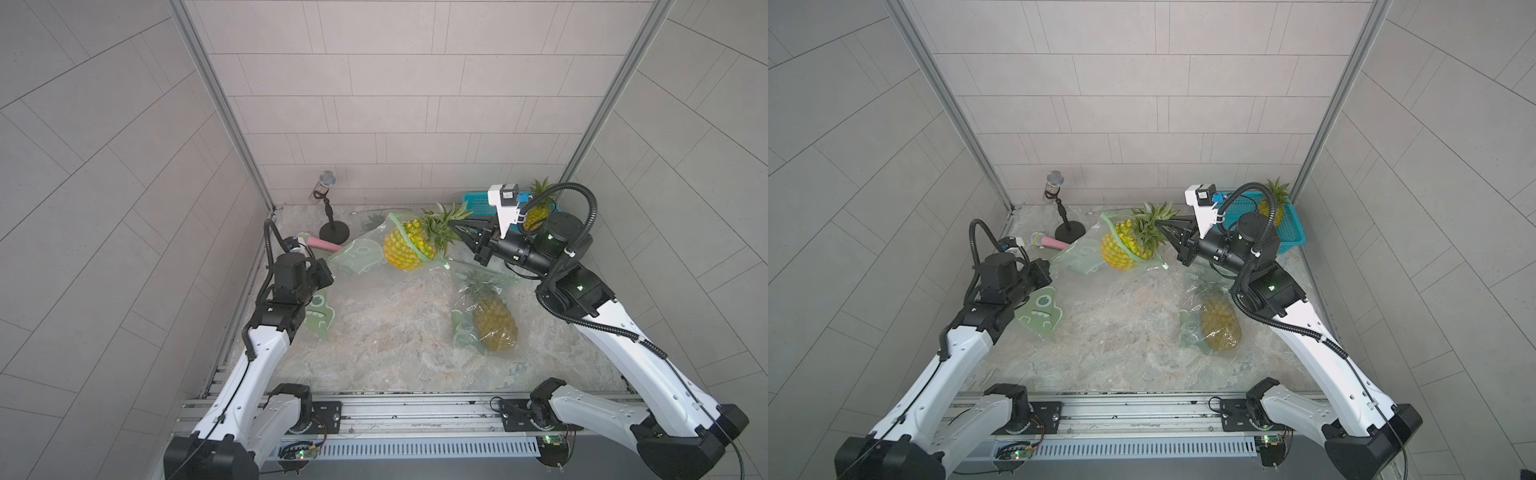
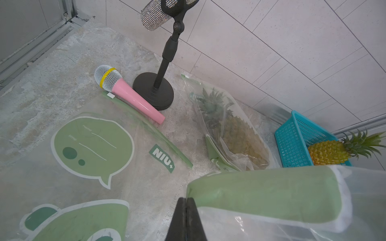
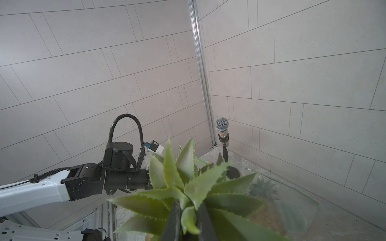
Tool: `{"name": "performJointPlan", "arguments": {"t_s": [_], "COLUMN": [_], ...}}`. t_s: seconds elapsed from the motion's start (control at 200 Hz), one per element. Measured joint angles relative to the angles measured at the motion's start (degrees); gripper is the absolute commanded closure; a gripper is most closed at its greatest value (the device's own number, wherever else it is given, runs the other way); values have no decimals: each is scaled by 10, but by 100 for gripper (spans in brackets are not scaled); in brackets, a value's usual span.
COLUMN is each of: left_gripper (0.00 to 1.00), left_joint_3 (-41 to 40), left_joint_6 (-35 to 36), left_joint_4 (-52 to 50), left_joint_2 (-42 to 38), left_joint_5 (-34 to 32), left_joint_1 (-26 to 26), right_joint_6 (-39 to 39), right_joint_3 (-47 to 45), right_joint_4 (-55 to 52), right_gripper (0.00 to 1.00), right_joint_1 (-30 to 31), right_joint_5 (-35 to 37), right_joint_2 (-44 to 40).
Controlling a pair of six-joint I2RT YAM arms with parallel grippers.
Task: Open the zip-top bag and take out the pineapple
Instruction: Pick up the pineapple from the zipper food storage bag.
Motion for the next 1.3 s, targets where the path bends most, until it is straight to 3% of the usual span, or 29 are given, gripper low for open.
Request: {"name": "performJointPlan", "arguments": {"t_s": [0.836, 1.301], "left_gripper": [100, 100], "left_joint_3": [-5, 19], "left_joint_6": [9, 74], "left_joint_4": [-16, -52], "left_joint_2": [4, 55], "left_joint_5": [-28, 30], "left_joint_1": [9, 10], "right_joint_6": [3, 16], "right_joint_3": [-26, -19], "right_joint_4": [38, 51], "right_gripper": [100, 100], "right_joint_1": [-2, -2], "right_joint_5": [-9, -38], "right_joint_2": [-28, 1]}}
